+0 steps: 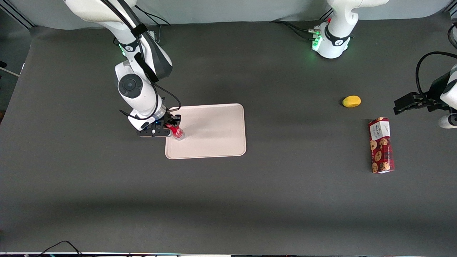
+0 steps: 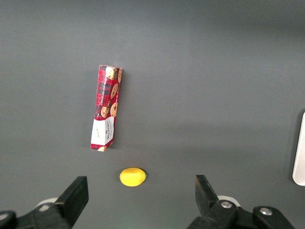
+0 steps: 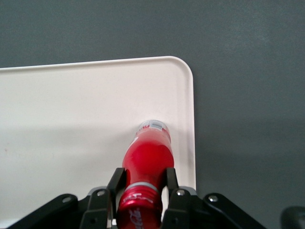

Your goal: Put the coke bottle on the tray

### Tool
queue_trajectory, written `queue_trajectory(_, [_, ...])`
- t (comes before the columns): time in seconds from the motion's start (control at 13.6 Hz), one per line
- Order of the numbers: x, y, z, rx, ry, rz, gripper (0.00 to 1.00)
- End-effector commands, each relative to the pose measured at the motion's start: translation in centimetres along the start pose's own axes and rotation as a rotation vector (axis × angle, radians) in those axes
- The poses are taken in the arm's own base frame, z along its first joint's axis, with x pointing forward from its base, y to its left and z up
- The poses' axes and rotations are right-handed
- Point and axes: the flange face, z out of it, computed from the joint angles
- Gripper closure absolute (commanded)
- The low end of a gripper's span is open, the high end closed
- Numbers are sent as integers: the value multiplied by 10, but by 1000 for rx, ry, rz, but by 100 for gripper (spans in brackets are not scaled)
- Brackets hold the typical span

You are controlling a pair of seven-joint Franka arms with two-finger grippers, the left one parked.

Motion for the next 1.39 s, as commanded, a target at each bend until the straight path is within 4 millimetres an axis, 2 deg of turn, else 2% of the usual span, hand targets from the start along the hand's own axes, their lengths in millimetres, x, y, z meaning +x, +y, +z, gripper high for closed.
queue_trajectory(0.0, [8, -1, 7, -9, 10, 21, 0])
queue_trajectory(0.51, [11, -4, -2, -2, 19, 21, 0])
queue_trajectory(0.66, [18, -6, -24, -3, 21, 21, 0])
queue_trajectory(0.88, [35, 5, -107, -26, -15, 14, 0])
queue_trajectory(1.1, [21, 59, -197, -21, -14, -122, 0])
queue_trajectory(1.25, [2, 97, -254, -17, -12, -79, 0])
queue_trajectory(1.32, [2, 115, -277, -21, -24, -53, 0])
